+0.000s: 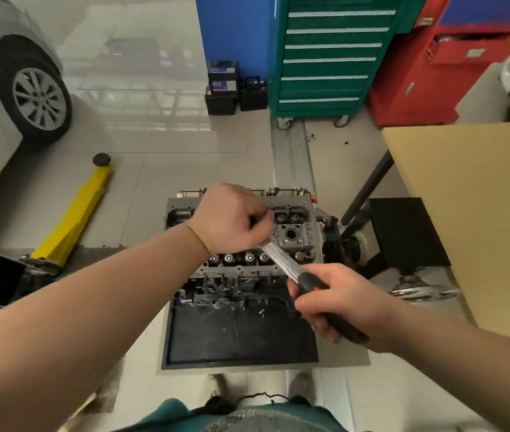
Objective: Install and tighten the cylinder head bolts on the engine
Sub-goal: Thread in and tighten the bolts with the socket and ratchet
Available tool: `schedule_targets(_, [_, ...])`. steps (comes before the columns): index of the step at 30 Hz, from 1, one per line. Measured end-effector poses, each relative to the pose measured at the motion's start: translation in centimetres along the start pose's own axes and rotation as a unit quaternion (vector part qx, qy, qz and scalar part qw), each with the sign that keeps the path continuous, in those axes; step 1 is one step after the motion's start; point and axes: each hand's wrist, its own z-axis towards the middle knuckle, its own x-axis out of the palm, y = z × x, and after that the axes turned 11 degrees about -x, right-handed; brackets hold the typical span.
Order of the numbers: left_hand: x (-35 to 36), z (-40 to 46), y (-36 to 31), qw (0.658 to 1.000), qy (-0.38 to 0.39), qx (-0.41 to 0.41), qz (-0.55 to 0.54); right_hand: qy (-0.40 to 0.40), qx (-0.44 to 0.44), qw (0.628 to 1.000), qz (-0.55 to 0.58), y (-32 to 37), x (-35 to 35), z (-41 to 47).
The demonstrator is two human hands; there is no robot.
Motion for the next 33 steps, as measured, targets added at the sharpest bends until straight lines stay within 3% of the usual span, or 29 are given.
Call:
schedule_targets(21, [-1.0, 0.2, 2.4, 0.985, 0.089, 0.132, -0.070, -0.186, -0.068, 0.980, 0.021, -2.5, 8.9, -0.2])
schedule_targets(33, [-2.0, -0.1, 2.6, 0.985, 0.094, 0.125, -0.072, -0.203, -0.023, 0.979, -0.013, -1.7, 9.7, -0.1])
